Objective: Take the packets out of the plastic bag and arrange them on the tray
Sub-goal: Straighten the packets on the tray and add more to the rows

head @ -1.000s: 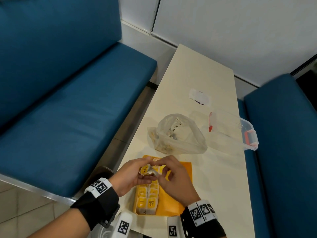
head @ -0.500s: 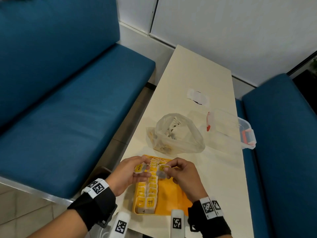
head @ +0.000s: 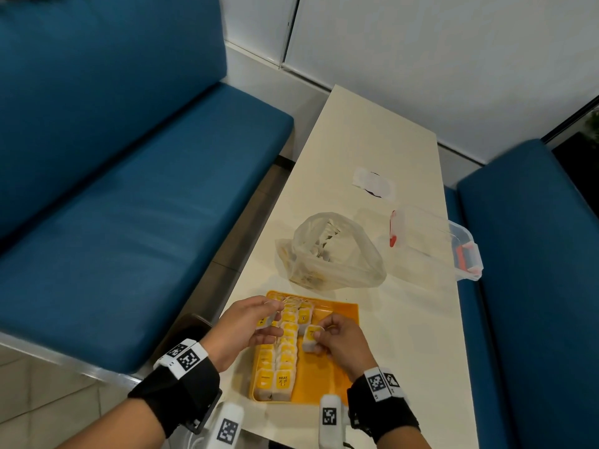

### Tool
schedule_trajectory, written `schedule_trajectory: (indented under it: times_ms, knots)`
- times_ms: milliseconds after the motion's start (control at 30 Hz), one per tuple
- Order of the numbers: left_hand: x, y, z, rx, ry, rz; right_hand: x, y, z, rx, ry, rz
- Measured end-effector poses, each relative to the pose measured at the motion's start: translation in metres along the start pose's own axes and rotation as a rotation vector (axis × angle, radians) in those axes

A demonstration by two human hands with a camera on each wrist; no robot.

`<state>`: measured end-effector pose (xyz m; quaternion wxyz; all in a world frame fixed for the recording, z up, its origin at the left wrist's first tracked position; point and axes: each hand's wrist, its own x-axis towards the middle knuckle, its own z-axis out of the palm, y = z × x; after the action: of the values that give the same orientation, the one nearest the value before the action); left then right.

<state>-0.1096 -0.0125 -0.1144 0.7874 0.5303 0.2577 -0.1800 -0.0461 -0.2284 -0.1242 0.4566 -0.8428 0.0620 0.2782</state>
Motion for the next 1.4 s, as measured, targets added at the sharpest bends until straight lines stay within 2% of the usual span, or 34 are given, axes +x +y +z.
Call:
schedule_trajectory:
  times_ms: [333, 800, 1033, 1133, 1200, 1300, 1333, 1400]
  knots:
    - [-0.001, 0.000, 0.003, 0.015, 0.019, -0.005, 0.029, 0.009, 0.018, -0.205, 0.041, -0.005]
    - [0.001, -0.001, 0.003, 0.029, 0.024, 0.009, 0.032, -0.002, 0.026, -0.166, 0.089, 0.036]
    - [-0.001, 0.004, 0.004, -0.042, 0.058, -0.049, 0.028, -0.008, 0.027, -0.170, 0.120, 0.070]
    - [-0.003, 0.007, 0.004, -0.077, 0.046, -0.063, 0.020, -0.014, 0.022, -0.414, 0.219, -0.067]
    - [-0.002, 0.008, 0.005, -0.088, 0.016, -0.078, 0.006, -0.024, 0.020, -0.411, 0.250, -0.268]
    - [-0.002, 0.010, 0.010, -0.074, -0.059, -0.117, -0.020, -0.045, 0.020, -0.283, 0.072, -0.584]
    - [-0.002, 0.010, 0.012, -0.074, -0.090, -0.125, -0.027, -0.050, 0.021, -0.281, -0.007, -0.638]
    - [-0.003, 0.011, 0.017, -0.075, -0.141, -0.133, -0.032, -0.055, 0.021, -0.311, -0.106, -0.649]
